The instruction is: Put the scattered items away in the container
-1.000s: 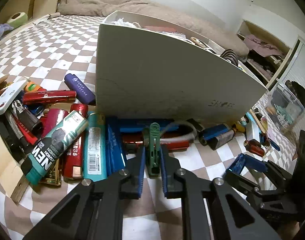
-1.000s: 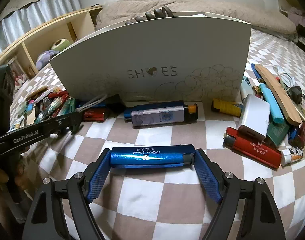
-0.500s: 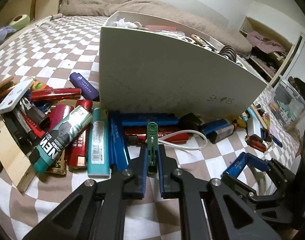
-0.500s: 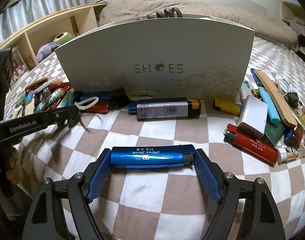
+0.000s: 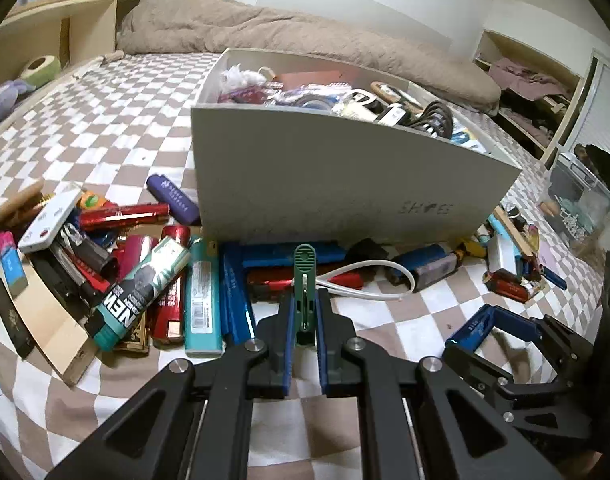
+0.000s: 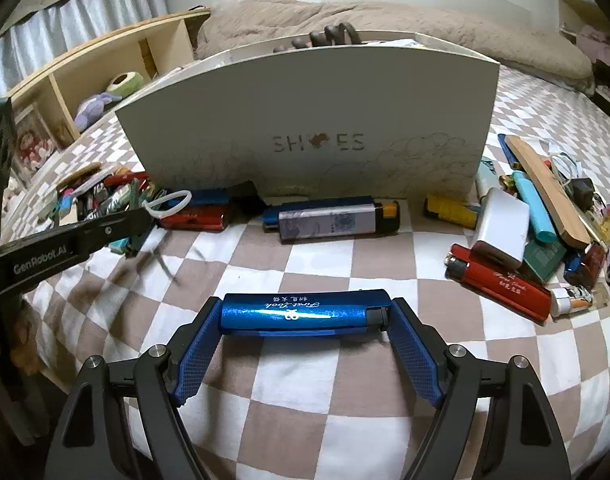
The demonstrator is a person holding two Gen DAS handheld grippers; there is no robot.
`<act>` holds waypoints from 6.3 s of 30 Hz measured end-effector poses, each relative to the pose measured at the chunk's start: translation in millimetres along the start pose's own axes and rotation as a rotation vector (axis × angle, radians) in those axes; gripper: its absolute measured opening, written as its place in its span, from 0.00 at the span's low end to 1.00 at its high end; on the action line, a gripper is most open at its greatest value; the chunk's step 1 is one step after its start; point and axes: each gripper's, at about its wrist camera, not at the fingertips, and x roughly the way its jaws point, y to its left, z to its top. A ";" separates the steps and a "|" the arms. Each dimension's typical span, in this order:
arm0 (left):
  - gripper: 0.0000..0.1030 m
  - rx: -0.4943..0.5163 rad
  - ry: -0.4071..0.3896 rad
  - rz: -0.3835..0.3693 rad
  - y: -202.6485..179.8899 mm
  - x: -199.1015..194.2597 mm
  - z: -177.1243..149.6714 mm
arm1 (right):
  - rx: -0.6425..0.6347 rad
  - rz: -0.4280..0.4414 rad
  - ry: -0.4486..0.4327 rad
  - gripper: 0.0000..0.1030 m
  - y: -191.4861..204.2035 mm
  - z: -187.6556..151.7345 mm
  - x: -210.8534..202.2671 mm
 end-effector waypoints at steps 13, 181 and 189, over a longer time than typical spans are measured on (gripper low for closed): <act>0.10 0.033 -0.124 0.001 -21.1 -43.5 27.4 | -0.003 0.021 -0.122 0.80 -2.8 27.0 -39.5; 1.00 0.073 -0.173 0.031 7.9 -59.8 123.8 | -0.074 -0.013 -0.257 1.00 -6.1 185.5 -56.2; 1.00 0.096 -0.208 0.036 -8.5 -82.3 122.8 | -0.095 -0.060 -0.309 1.00 -14.4 165.4 -84.8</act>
